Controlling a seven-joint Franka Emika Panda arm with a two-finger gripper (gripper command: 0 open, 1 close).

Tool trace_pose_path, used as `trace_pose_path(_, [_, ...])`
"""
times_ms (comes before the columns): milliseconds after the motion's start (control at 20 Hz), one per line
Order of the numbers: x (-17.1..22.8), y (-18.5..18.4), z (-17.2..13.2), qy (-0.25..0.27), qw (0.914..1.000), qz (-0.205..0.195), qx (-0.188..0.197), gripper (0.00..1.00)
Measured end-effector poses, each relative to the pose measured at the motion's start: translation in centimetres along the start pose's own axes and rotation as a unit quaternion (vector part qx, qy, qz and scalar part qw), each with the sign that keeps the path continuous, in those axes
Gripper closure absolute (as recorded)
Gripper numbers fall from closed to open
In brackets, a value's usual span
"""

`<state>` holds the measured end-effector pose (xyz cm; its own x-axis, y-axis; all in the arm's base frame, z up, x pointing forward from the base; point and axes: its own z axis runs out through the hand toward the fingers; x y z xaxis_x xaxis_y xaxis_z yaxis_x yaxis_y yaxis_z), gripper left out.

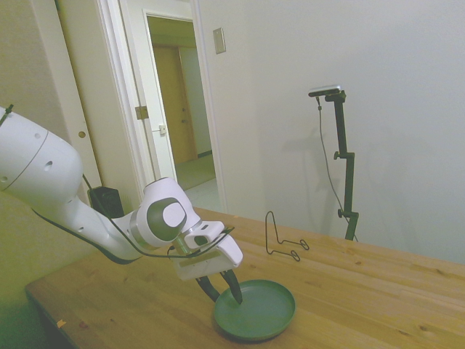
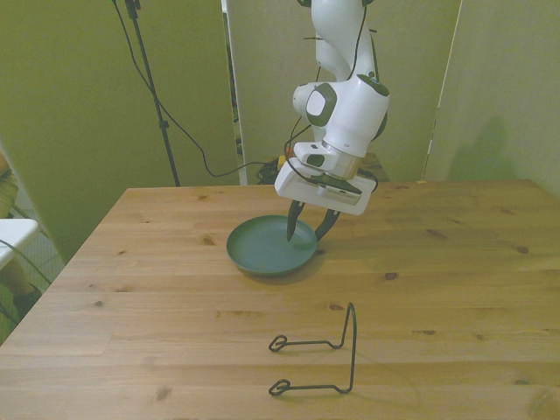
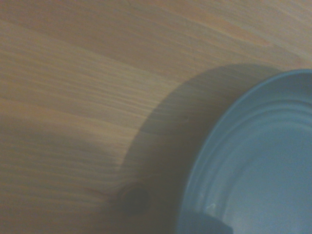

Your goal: Load the plate

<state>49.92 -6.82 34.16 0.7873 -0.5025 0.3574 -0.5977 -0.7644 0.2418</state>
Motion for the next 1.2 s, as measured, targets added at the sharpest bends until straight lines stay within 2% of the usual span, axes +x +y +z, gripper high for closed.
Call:
trace_pose_path(900, [-0.45,-0.57,0.24,-0.002,1.0000,0.003,0.002,1.00])
trace_pose_path(1200, [0.29,-0.28,-0.37,-0.011,0.9993,0.029,0.019,1.00])
